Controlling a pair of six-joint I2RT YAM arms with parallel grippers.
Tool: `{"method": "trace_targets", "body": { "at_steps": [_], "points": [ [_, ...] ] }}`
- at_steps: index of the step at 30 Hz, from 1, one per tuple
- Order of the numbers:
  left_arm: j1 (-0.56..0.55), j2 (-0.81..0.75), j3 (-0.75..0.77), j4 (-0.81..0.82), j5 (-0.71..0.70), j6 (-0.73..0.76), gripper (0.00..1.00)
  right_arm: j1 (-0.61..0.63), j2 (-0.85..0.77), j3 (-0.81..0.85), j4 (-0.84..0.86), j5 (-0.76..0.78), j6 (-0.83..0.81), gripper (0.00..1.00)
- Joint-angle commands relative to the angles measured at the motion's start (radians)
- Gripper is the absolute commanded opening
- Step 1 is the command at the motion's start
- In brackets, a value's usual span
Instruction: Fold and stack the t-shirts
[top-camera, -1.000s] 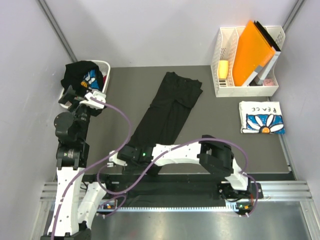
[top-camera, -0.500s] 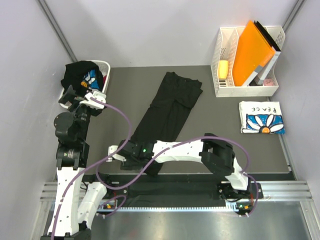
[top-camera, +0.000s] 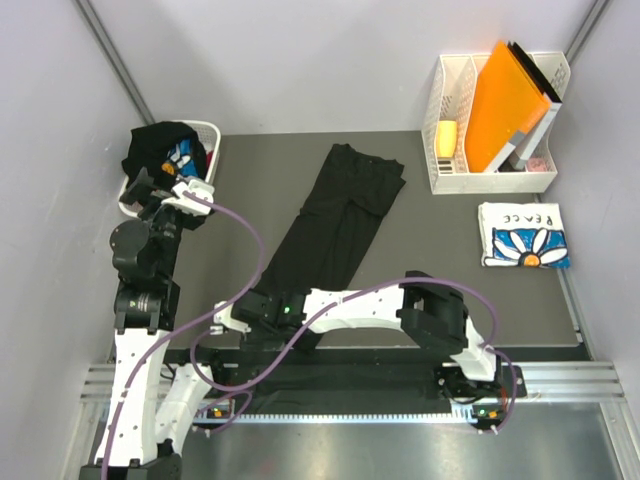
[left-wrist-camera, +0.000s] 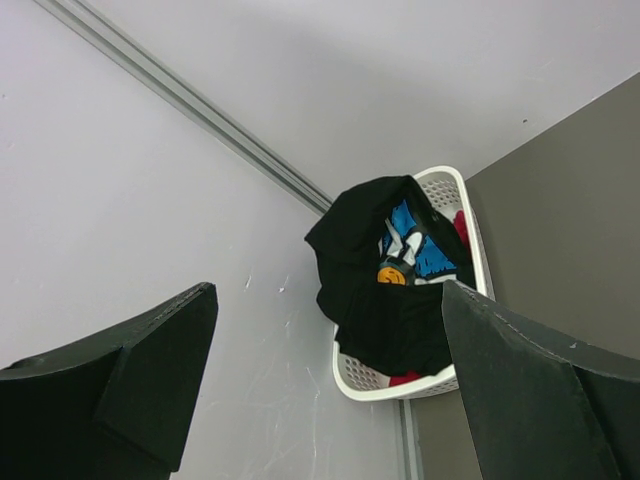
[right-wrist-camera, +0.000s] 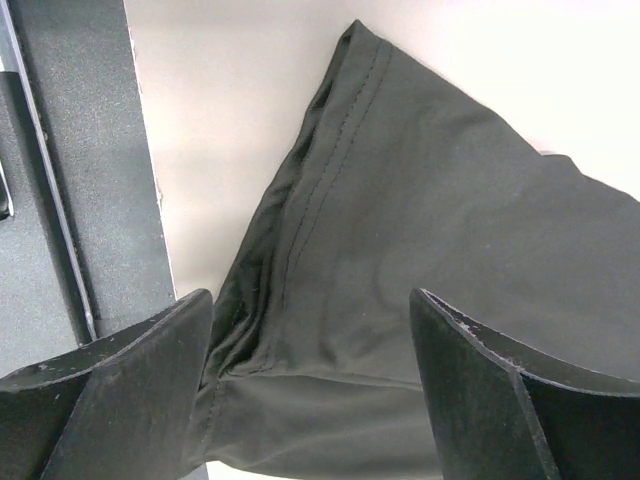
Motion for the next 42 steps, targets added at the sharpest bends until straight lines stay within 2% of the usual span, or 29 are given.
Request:
{"method": "trace_targets", "body": {
  "at_steps": [1,21,29,32,33,38,40,41,42],
  "points": [
    [0.003,-0.004,-0.010,0.071,0.013,0.002,0.98,0.008,0.010,-0.003,0.024,0.005,-0.002,0.80],
    [0.003,0.013,-0.015,0.094,0.033,0.005,0.98,0.005,0.076,-0.010,0.067,0.028,0.030,0.80],
    [0.003,0.025,-0.010,0.142,0.036,0.031,0.98,-0.009,0.100,-0.027,0.084,0.027,0.048,0.75],
    [0.003,0.028,-0.009,0.150,0.033,0.030,0.98,-0.012,0.102,-0.032,0.084,0.017,0.059,0.67],
    [0.003,0.031,-0.009,0.156,0.033,0.034,0.98,-0.013,0.097,-0.043,0.082,0.008,0.059,0.54],
    [0.003,0.044,-0.006,0.185,0.020,0.047,0.98,-0.013,0.064,-0.082,0.084,-0.003,0.055,0.36],
    [0.001,0.053,-0.003,0.193,0.017,0.051,0.98,-0.020,0.039,-0.112,0.084,-0.024,0.052,0.25],
    [0.003,0.054,-0.001,0.197,0.016,0.053,0.98,-0.020,0.031,-0.121,0.084,-0.029,0.049,0.19],
    [0.003,0.057,-0.001,0.200,0.014,0.053,0.99,-0.018,0.015,-0.139,0.084,-0.030,0.045,0.00]
  ]
}}
